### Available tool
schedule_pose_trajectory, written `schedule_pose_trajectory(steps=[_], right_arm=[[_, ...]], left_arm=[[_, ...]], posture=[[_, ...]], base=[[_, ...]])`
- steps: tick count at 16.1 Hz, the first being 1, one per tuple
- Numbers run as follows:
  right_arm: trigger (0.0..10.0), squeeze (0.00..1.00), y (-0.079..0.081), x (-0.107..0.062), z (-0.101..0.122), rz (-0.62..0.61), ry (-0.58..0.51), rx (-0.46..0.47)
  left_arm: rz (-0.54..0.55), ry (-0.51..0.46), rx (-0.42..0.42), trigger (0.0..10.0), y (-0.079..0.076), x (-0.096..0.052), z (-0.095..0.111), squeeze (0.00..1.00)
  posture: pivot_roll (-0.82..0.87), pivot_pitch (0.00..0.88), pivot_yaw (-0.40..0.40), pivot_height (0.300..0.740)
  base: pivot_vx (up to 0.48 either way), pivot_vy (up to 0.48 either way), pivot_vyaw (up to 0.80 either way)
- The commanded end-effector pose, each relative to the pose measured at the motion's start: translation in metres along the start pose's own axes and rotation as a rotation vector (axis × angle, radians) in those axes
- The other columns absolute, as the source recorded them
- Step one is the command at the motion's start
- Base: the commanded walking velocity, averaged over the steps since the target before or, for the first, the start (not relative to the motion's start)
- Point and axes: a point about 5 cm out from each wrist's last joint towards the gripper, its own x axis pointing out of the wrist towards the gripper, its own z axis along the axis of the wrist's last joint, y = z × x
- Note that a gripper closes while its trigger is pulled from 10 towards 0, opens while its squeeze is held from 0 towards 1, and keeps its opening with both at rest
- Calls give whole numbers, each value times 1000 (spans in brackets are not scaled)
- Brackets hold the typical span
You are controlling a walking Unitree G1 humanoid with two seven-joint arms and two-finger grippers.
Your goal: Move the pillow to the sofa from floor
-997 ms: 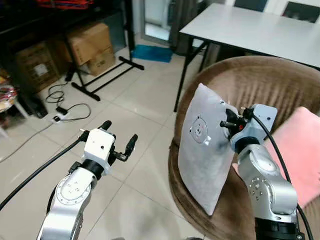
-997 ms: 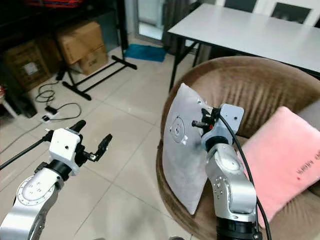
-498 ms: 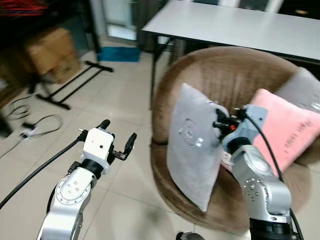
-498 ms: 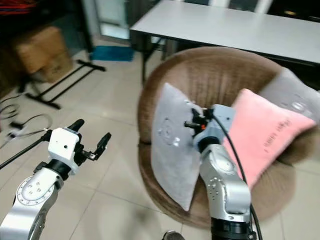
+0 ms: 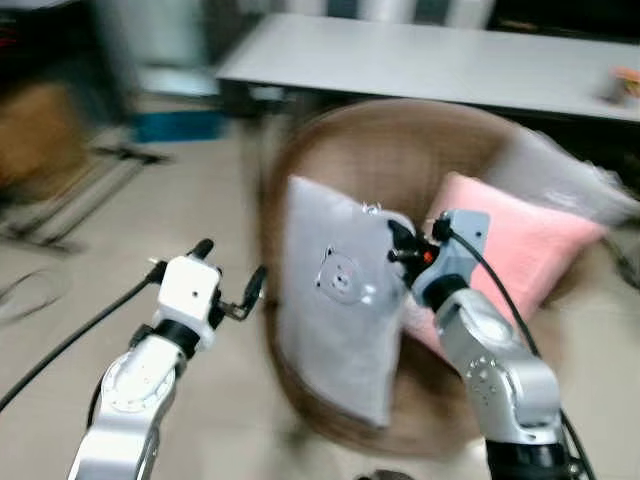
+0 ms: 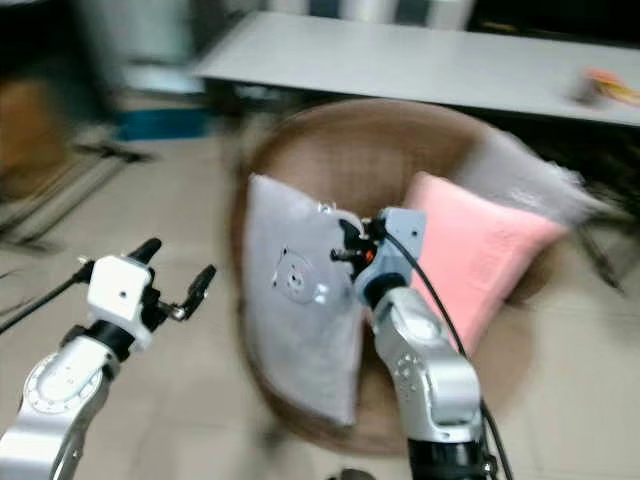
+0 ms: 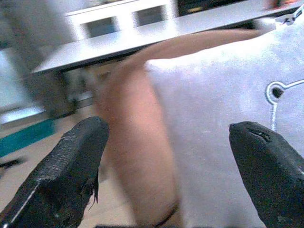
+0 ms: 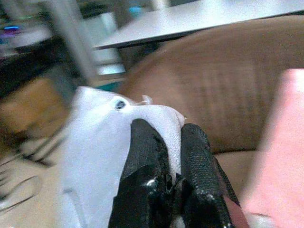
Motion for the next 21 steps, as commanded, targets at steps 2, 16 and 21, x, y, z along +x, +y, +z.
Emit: schedule_pose_trajectory(steps=[2, 16, 21], right_arm=[[10000, 0, 1, 2, 13, 24, -61, -4], [10000, 0, 30, 30, 21, 172, -28, 135], [10000, 0, 23, 76, 31, 44, -77, 247]], left_arm=[[-12, -25, -5, 10000, -1, 1, 5, 145], [-360, 41, 133, 10000, -21, -12, -4, 137], [-506, 66, 153, 10000, -26, -12, -6, 141]], posture=[[-7, 0, -23, 740], [11, 0, -44, 740], [32, 0, -46, 740]], base=[[302, 0, -400], [119, 0, 0], [0, 0, 0]])
